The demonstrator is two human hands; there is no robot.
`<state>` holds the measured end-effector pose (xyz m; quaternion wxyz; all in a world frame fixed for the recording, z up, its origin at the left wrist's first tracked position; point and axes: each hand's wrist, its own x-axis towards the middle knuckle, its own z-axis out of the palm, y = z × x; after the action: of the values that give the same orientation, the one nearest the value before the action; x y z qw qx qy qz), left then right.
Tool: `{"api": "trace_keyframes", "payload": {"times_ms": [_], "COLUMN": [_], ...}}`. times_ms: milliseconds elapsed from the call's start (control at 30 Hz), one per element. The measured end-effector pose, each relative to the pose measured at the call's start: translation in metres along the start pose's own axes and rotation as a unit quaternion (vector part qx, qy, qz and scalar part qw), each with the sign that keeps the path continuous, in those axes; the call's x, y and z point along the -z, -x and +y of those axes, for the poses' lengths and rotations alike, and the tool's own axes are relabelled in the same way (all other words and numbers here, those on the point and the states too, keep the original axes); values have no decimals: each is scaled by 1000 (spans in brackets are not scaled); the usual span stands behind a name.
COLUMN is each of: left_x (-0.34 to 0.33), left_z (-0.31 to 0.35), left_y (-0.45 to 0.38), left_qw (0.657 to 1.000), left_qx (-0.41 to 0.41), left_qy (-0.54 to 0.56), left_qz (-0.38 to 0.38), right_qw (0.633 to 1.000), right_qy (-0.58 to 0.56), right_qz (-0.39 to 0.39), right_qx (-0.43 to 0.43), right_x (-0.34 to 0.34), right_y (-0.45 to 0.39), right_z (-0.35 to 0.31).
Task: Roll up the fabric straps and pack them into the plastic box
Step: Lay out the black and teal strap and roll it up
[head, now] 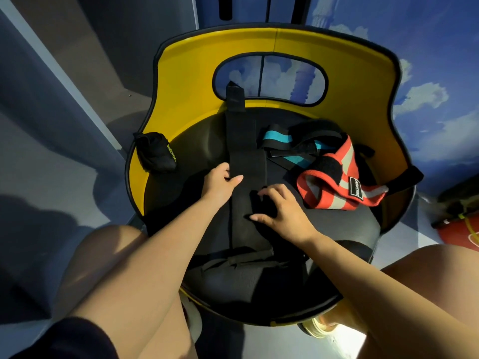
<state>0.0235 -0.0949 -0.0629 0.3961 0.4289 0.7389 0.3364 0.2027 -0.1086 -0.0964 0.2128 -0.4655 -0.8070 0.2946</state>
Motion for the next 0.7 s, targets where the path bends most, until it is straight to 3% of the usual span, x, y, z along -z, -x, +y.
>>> {"api": "trace_keyframes", "payload": {"times_ms": [233,467,700], "left_x": [8,11,7], "left_z": [-10,-24,-28], "left_y": [18,51,87], "left_qw": [1000,993,982], "left_qx": [1,53,25], "left_qy": [4,-31,-99], "left_qz": [-25,-103,-160], "right_qw": [999,993,974], "right_qy": [53,5,40], "right_qz": [-8,-27,-99], "right_qx": [3,-119,-202], "right_x": [3,14,20], "right_y": [13,21,44], "right_z": [-2,-12,-25]}}
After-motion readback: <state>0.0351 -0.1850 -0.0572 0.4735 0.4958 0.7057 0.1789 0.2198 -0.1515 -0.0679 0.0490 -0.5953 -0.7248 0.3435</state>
